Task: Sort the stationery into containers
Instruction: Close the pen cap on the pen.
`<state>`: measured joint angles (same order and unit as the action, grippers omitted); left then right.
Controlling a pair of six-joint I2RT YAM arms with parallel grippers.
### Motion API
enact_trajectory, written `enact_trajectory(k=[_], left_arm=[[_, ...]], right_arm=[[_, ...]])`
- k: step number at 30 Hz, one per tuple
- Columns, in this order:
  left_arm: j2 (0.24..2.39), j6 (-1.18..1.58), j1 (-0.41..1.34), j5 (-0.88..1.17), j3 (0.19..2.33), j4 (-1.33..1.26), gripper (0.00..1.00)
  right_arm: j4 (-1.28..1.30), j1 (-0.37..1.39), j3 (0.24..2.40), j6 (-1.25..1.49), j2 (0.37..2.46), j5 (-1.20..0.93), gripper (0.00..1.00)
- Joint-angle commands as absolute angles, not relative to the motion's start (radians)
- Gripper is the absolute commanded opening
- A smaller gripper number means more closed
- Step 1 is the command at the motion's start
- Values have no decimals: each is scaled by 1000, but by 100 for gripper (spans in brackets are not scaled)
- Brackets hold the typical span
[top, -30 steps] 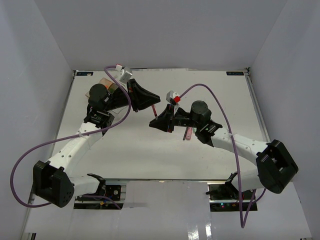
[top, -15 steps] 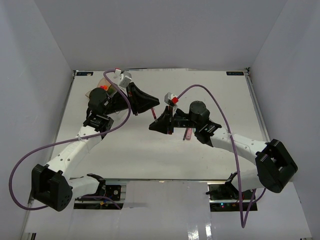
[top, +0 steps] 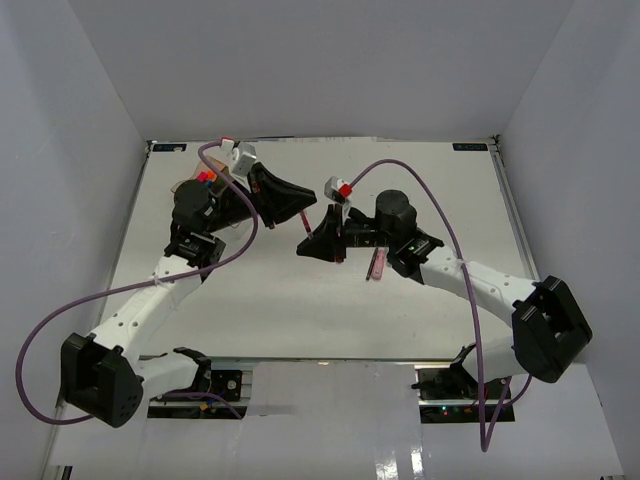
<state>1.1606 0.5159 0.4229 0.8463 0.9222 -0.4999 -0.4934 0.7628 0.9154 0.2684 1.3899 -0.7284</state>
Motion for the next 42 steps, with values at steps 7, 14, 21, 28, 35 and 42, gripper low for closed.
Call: enact_trajectory(k=[7,14,21,28,35,42], left_arm=[[1216,449,454,1025,887,-181,0],[1253,442,456,1077,896,-137,0],[1259,422,471,1045,891,-101,0],[1289,433,505,1023,888,-100,0],[1304,468,518,1046,879,-130,0],[1325,436,526,1068,887,-51,0]], right_arm=[[-747,701,1100,275,1339,-704,8],[-761,670,1134,279,1353,-736,8],[-778,649,1181,295,1356,-749,8],[-784,641,1261,304,1377,-758,8],[-804,627,1301,318,1387,-764,8],[-802,611,1348,325,1394,-788,8]])
